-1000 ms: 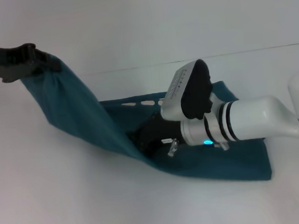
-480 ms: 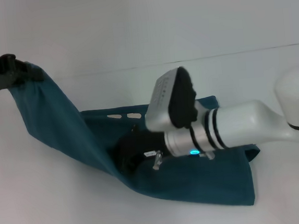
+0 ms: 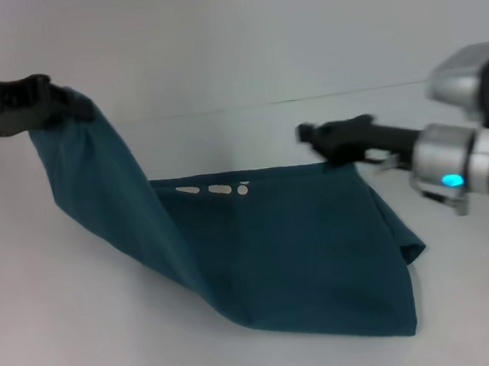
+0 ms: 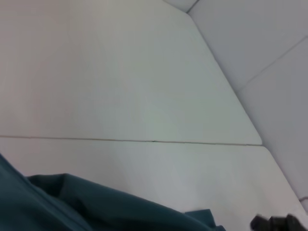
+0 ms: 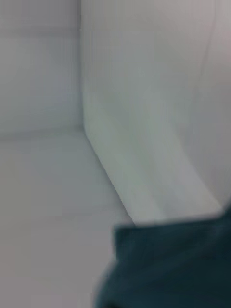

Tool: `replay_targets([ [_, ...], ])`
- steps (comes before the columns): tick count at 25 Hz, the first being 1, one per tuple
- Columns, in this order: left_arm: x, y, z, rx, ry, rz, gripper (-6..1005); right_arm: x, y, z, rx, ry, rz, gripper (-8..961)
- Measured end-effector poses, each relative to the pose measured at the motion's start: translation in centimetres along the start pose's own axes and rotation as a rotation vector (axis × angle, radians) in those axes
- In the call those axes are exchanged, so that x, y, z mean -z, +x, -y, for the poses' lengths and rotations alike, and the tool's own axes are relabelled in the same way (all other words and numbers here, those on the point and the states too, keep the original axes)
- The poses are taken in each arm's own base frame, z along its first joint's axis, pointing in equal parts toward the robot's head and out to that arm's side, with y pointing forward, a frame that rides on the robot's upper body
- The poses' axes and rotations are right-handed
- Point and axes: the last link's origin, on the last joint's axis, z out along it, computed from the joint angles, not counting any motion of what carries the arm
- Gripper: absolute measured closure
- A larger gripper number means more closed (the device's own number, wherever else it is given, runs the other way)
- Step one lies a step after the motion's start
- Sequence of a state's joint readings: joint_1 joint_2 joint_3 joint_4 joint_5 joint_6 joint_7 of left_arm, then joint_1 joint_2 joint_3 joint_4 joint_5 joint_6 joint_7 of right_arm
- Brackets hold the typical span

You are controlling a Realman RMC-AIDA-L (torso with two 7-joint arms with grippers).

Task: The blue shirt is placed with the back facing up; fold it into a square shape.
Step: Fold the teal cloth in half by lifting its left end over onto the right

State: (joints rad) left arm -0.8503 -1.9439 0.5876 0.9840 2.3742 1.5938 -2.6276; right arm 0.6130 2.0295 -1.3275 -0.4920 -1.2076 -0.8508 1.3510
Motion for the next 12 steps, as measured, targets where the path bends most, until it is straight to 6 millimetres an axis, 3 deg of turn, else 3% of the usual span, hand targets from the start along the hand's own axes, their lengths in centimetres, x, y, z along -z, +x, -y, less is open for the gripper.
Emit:
replay_targets([
  [6, -2.6, 1.2, -3.7, -0.093, -0.035, 0.060, 919, 7.4, 0.9, 5.3, -0.165, 0.156, 0.150, 954],
  [8, -4.4, 1.6, -6.4, -0.169, -0.064, 0.095, 919, 9.9, 1.3, 6.6, -0.205, 0.199, 0.192, 954],
  [9, -4.4, 1.6, -6.4, -0.169, -0.064, 0.095, 919, 10.8, 1.5, 7.0, -0.219, 0.215, 0.208, 954],
  [12, -7.1, 0.7, -9.5, -0.282, -0.094, 0.160, 919, 13.2, 2.0, 7.9, -0.252, 0.263, 0.252, 954],
])
